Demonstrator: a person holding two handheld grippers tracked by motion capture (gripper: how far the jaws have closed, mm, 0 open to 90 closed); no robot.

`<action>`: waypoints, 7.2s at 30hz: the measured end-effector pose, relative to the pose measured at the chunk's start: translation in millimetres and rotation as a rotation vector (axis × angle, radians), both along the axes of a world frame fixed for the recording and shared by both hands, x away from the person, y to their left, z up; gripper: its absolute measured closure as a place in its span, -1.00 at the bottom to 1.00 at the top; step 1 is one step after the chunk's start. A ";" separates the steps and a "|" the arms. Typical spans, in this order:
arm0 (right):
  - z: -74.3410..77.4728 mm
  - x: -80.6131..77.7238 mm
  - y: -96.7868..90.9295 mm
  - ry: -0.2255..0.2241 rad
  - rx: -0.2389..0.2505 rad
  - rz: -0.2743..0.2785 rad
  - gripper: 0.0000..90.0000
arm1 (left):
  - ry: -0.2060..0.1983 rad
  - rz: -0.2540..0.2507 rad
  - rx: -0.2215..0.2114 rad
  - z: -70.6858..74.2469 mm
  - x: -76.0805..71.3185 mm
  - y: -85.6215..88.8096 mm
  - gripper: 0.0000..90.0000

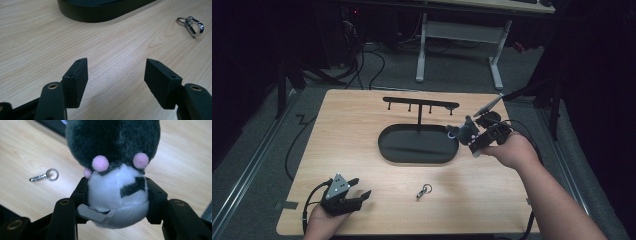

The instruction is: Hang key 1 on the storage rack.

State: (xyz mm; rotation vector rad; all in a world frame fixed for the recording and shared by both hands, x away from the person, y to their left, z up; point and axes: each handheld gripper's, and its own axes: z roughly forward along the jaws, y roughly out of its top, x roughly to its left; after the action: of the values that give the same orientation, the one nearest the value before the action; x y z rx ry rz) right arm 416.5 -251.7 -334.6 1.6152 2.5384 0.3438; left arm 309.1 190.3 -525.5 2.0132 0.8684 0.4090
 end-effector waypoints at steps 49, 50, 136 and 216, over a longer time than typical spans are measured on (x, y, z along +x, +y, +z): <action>-28.4 34.7 25.1 -0.066 -0.072 -0.034 0.07 | 0.015 -0.003 0.005 -2.3 1.4 0.2 -0.20; -29.4 35.1 25.5 -0.065 -0.070 -0.027 0.07 | 0.015 -0.003 0.006 -2.3 1.4 0.1 -0.19; -169.1 -114.9 -19.3 -0.386 0.349 -0.046 0.05 | 0.075 -0.041 -0.015 -4.5 1.6 -13.6 -0.07; -176.1 -145.3 -40.6 -0.457 0.515 -0.020 0.64 | 0.114 -0.333 0.055 -4.6 -4.8 -240.3 0.27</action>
State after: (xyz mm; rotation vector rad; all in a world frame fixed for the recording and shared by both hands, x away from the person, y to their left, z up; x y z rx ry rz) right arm 271.3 -292.3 -510.7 1.4669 2.1813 1.2858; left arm 304.4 -50.0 -530.0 2.2001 0.5776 0.1324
